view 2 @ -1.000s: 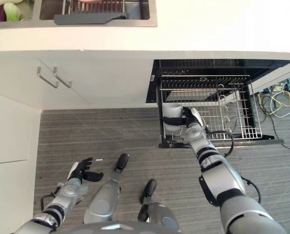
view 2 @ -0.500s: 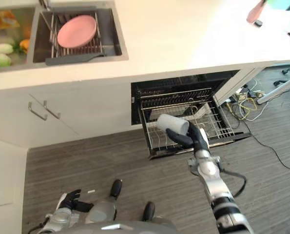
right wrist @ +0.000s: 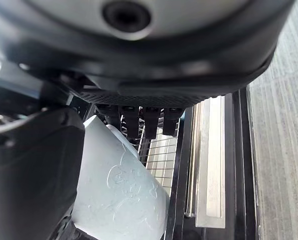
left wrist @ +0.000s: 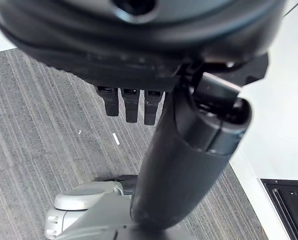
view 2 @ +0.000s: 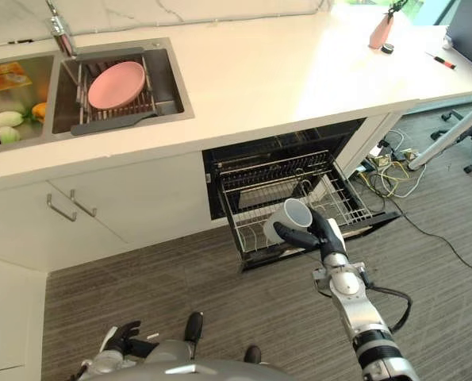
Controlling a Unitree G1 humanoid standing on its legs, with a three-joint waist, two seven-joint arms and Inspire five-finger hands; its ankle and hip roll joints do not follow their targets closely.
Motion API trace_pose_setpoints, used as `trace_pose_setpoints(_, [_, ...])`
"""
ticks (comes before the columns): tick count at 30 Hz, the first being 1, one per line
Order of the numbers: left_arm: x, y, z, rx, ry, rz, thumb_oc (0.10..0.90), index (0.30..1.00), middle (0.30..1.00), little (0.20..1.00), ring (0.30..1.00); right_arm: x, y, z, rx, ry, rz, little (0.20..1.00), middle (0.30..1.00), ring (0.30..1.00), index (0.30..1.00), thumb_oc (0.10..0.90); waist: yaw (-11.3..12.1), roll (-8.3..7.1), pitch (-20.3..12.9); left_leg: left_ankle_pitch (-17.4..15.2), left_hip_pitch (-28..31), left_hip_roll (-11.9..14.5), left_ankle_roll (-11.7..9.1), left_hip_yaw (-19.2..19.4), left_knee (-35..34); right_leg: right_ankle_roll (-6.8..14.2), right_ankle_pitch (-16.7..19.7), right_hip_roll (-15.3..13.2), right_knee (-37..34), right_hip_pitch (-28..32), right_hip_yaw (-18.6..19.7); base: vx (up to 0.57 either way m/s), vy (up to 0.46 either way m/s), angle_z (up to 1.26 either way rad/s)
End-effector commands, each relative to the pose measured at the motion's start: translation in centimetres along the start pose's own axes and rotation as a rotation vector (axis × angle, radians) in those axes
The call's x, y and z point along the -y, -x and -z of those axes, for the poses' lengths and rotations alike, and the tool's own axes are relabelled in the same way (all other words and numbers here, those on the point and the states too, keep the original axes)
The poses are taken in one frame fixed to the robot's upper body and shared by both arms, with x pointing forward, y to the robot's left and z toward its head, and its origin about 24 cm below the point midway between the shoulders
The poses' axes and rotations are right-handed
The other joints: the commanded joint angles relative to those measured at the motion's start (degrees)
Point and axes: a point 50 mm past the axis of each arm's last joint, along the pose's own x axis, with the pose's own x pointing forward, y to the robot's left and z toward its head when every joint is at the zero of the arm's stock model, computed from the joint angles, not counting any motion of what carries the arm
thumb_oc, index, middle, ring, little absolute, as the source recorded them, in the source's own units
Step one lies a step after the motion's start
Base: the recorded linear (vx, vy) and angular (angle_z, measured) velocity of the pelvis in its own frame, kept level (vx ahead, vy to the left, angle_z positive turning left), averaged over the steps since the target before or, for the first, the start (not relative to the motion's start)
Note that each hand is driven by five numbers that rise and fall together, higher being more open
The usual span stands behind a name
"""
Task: Place the dishes in the dishwasher.
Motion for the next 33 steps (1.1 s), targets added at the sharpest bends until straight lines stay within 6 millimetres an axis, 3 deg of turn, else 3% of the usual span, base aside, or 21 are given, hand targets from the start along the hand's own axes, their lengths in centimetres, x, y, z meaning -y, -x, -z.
trace_pose_setpoints(1, [-2.2,-0.4,0.6,-0.036,-0.061,-0.055,0.800,0.900,0.900,0.900,0.900,2.2,-2.5,-6.8,0.241,0.101,0.036,0.900,0.900,0.900,0.900,0.800,4.4,-2.69,1.3,-2.4,1.3,1.6,-1.6,-4.2,0.2,4.4,1.8,-1.2,0.9,-2.2,-2.8,-0.03,-0.074,0.19])
trace_pose_setpoints(5, [-3.3,-0.5,0.8,-0.041,-0.067,-0.081,0.800,0.900,0.900,0.900,0.900,2.9,-3.6,-7.6,0.216,0.171,0.040,0.900,0.900,0.900,0.900,0.800,6.5,-4.63,2.4,-1.7,-0.7,1.7,-2.0,-6.0,0.2,4.2,1.8,-0.8,0.9,-3.2,-4.2,-0.03,-0.077,0.30])
trace_pose_setpoints(6, [-3.9,-0.5,0.8,-0.048,-0.068,-0.100,0.800,0.900,0.900,0.900,0.900,3.1,-4.5,-8.2,0.197,0.263,0.045,0.900,0.900,0.900,0.900,0.800,7.5,-5.68,3.1,-1.2,-1.8,1.8,-2.2,-6.9,0.2,4.1,1.9,-0.5,0.9,-3.8,-4.8,0.00,-0.052,0.29])
trace_pose_setpoints(7, [-3.9,-0.5,0.7,-0.048,-0.066,-0.101,0.800,0.900,0.900,0.900,0.900,3.0,-4.6,-8.3,0.199,0.263,0.045,0.900,0.900,0.900,0.900,0.800,7.4,-5.71,3.1,-1.2,-1.8,1.8,-2.2,-6.9,0.2,4.1,1.8,-0.5,0.9,-3.9,-4.9,-0.02,-0.073,0.38])
trace_pose_setpoints(8, [-4.7,-0.6,0.5,-0.046,-0.069,-0.122,0.800,0.900,0.900,0.900,0.900,3.3,-6.0,-9.1,0.150,0.414,0.052,0.900,0.900,0.900,0.900,0.800,9.0,-6.65,4.0,-0.7,-3.2,1.7,-2.4,-8.0,0.2,3.9,1.9,-0.1,0.9,-4.6,-5.4,-0.02,-0.045,0.45])
trace_pose_setpoints(12, [-5.1,-0.8,0.2,-0.052,-0.084,-0.130,0.800,0.900,0.900,0.900,0.900,3.5,-7.6,-8.8,0.027,0.552,0.063,0.900,0.900,0.900,0.900,0.800,9.9,-7.20,4.5,-0.4,-4.2,1.4,-2.5,-9.4,0.2,3.7,1.7,0.1,0.9,-5.0,-6.4,0.01,-0.020,0.27])
trace_pose_setpoints(15, [-5.0,-0.9,-0.1,-0.048,-0.101,-0.122,0.800,0.900,0.900,0.900,0.900,2.1,-8.6,-8.6,-0.066,0.641,0.031,0.900,0.900,0.900,0.900,0.800,10.7,-6.81,4.6,-0.3,-4.3,1.2,-2.5,-10.0,0.2,3.7,1.5,0.2,0.9,-4.8,-6.8,0.00,0.019,0.18])
trace_pose_setpoints(16, [-4.8,-1.0,-0.4,-0.042,-0.106,-0.116,0.800,0.900,0.900,0.900,0.900,1.6,-8.8,-8.4,-0.091,0.655,0.028,0.528,0.528,0.528,0.528,0.552,11.0,-6.56,4.6,-0.3,-4.2,1.1,-2.5,-10.1,0.2,3.7,1.5,0.2,0.9,-4.8,-6.9,0.00,0.020,0.18])
trace_pose_setpoints(17, [-4.7,-1.0,-0.5,-0.038,-0.108,-0.115,0.800,0.900,0.900,0.900,0.900,1.3,-8.9,-8.6,-0.099,0.668,0.029,0.300,0.300,0.300,0.300,0.400,11.1,-6.35,4.6,-0.3,-4.2,1.0,-2.5,-10.1,0.2,3.7,1.5,0.2,0.9,-4.7,-6.8,-0.01,0.032,0.19])
trace_pose_setpoints(20, [-4.3,-1.1,-1.4,-0.005,-0.108,-0.114,0.800,0.900,0.900,0.900,0.900,0.6,-9.0,-8.3,-0.123,0.723,0.023,0.300,0.300,0.300,0.300,0.400,11.5,-5.40,4.6,-0.4,-3.9,0.8,-2.4,-10.1,0.2,3.7,1.5,0.0,0.9,-4.4,-6.7,-0.01,0.033,0.05])
trace_pose_setpoints(23, [-3.9,-1.1,-1.8,0.013,-0.107,-0.112,0.800,0.900,0.900,0.900,0.900,0.1,-9.0,-8.4,-0.101,0.672,0.027,0.300,0.300,0.300,0.300,0.400,11.2,-4.80,4.3,-0.5,-3.5,0.7,-2.4,-10.1,0.2,3.7,1.5,-0.3,0.9,-4.1,-6.6,0.01,0.014,-0.01])
trace_pose_setpoints(31, [-2.4,-0.7,-0.5,-0.013,-0.084,-0.098,0.800,0.900,0.900,0.900,0.900,0.2,-8.4,-10.0,0.099,0.619,0.100,0.300,0.300,0.300,0.300,0.400,8.4,-3.66,2.8,-1.0,-2.1,0.5,-2.2,-8.8,0.2,4.1,1.8,-1.0,1.0,-3.0,-6.0,0.01,0.033,-0.06])
trace_pose_setpoints(32, [-2.2,-0.7,-0.4,-0.018,-0.083,-0.094,0.800,0.900,0.900,0.900,0.900,0.3,-8.0,-9.3,0.104,0.618,0.101,0.382,0.382,0.382,0.382,0.455,8.2,-3.42,2.6,-1.1,-1.8,0.5,-2.2,-8.6,0.2,4.2,1.8,-1.1,1.0,-2.8,-5.8,0.01,0.030,-0.15])
trace_pose_setpoints(33, [-2.2,-0.7,-0.4,-0.018,-0.083,-0.094,0.800,0.900,0.900,0.900,0.900,0.3,-8.0,-9.3,0.104,0.618,0.101,0.382,0.382,0.382,0.382,0.455,8.2,-3.42,2.6,-1.1,-1.8,0.5,-2.2,-8.6,0.2,4.2,1.8,-1.1,1.0,-2.8,-5.8,0.03,0.050,-0.12])
